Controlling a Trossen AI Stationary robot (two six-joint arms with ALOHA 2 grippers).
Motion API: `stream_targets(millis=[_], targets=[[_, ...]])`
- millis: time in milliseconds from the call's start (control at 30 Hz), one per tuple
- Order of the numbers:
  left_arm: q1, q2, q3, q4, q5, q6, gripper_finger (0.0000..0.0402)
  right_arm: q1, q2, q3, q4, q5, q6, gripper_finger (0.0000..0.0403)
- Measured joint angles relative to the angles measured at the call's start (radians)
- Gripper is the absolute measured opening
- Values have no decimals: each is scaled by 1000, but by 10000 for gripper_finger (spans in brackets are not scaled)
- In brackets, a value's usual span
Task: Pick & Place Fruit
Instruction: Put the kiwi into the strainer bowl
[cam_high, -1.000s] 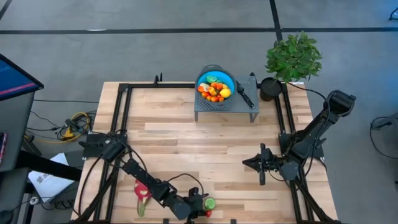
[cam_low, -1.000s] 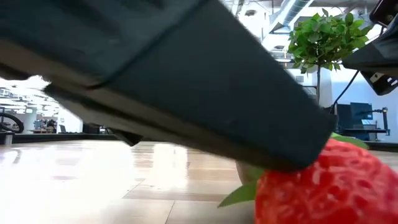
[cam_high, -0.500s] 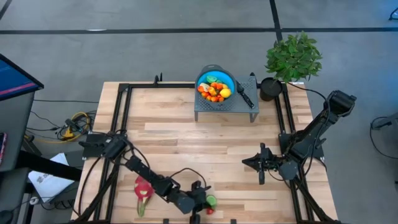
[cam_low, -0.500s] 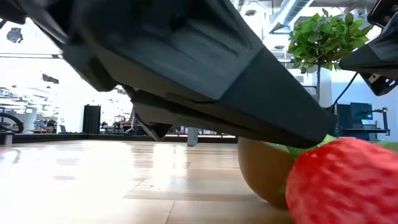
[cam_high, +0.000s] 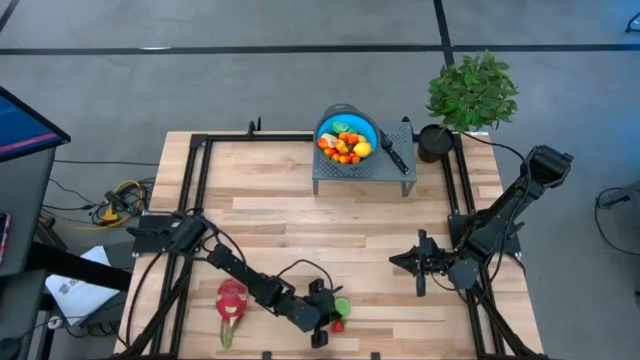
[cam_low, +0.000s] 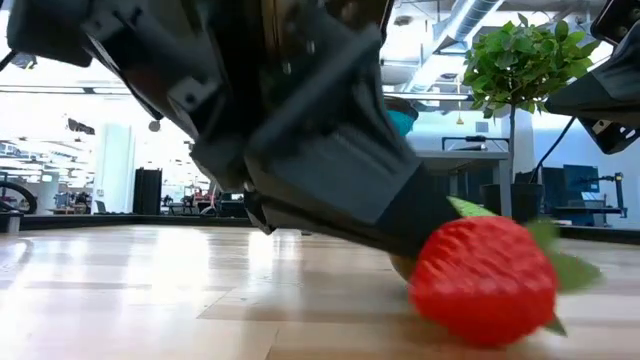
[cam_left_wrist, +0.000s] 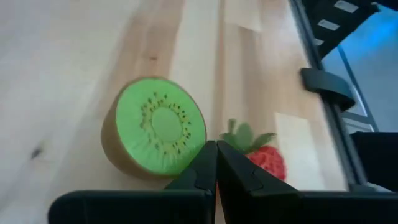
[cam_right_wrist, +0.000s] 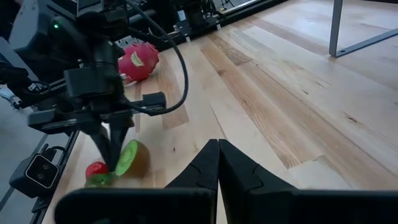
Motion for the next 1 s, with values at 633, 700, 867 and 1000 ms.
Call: stream_targets(millis=[633, 700, 867, 1000], targets=[[109, 0, -28, 78, 0, 53, 1, 0, 0, 0, -35, 0, 3, 0], [124, 0, -28, 80, 0, 60, 1, 0, 0, 0, -39, 0, 3, 0], [148, 0, -28, 83, 0, 100, 1, 0, 0, 0, -43, 0, 3, 0], [158, 0, -30, 85, 0, 106, 1, 0, 0, 0, -47, 0, 3, 0]])
